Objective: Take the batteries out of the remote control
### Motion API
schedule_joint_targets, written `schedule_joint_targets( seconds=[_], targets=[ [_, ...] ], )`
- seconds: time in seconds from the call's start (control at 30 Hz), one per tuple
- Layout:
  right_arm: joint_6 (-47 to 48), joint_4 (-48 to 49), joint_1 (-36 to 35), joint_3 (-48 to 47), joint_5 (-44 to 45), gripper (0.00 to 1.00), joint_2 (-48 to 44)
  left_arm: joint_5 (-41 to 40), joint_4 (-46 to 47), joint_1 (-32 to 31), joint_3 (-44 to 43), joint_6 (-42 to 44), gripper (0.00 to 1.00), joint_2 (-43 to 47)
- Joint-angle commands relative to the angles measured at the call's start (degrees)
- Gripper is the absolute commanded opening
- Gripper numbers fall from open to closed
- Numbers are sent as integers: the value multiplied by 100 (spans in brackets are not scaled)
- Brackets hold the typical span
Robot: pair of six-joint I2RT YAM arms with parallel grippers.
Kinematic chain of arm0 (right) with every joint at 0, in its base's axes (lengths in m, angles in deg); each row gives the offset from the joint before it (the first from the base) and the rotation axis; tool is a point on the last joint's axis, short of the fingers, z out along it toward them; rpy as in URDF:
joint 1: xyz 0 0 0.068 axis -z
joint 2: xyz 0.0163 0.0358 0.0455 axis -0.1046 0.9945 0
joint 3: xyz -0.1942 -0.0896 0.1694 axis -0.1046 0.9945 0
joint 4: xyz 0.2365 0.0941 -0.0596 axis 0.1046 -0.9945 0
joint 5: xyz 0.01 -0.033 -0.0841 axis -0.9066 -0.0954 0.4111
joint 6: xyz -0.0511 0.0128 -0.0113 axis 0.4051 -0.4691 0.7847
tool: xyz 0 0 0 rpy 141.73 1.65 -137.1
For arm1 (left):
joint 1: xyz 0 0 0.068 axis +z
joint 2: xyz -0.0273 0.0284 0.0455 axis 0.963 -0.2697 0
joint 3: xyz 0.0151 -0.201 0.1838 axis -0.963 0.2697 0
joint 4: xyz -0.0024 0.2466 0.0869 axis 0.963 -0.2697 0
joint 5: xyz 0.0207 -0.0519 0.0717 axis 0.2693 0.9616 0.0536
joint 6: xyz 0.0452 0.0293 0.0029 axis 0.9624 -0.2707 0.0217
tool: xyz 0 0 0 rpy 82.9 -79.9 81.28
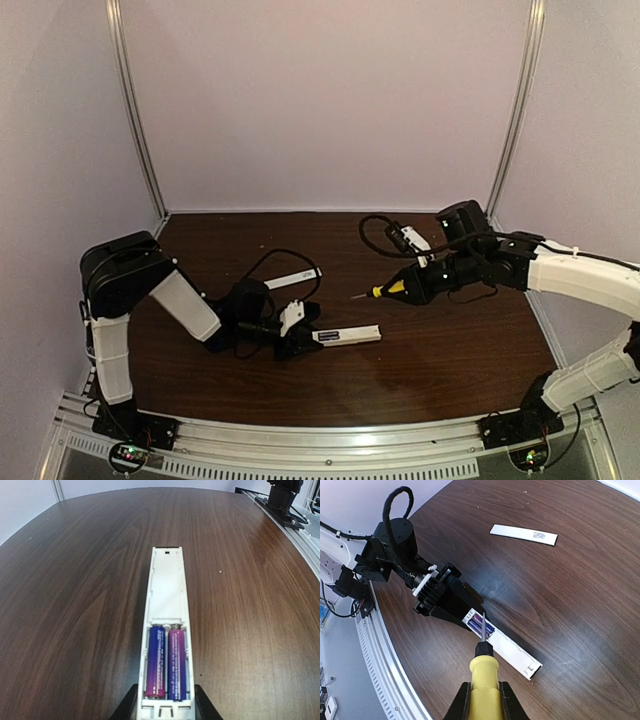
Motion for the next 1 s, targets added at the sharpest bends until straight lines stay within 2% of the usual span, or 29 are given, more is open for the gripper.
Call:
schedule_joint_targets(
  seconds=[0.0, 0.17, 0.3, 0.4, 0.67, 0.97],
  targets=[
    [72, -215, 30, -212, -117, 0, 68, -409, 144, -2, 122, -88, 0, 342],
    [67, -214, 30, -184, -140, 0, 73, -921, 346, -112, 308, 257, 0, 670],
    [22, -110, 26, -162, -155, 0, 111, -1316, 1271, -304, 765, 949, 0, 873],
    [13, -88, 22, -210, -230, 0, 164, -1471, 1830, -311, 890, 1028, 0, 889],
    [1, -218, -67, -321, -435, 0, 384, -2025, 1964, -389, 817, 1452, 0, 851],
    [-301, 68, -280, -195, 111, 0, 406, -2580, 2175, -507, 790, 1606, 0, 604]
  ],
)
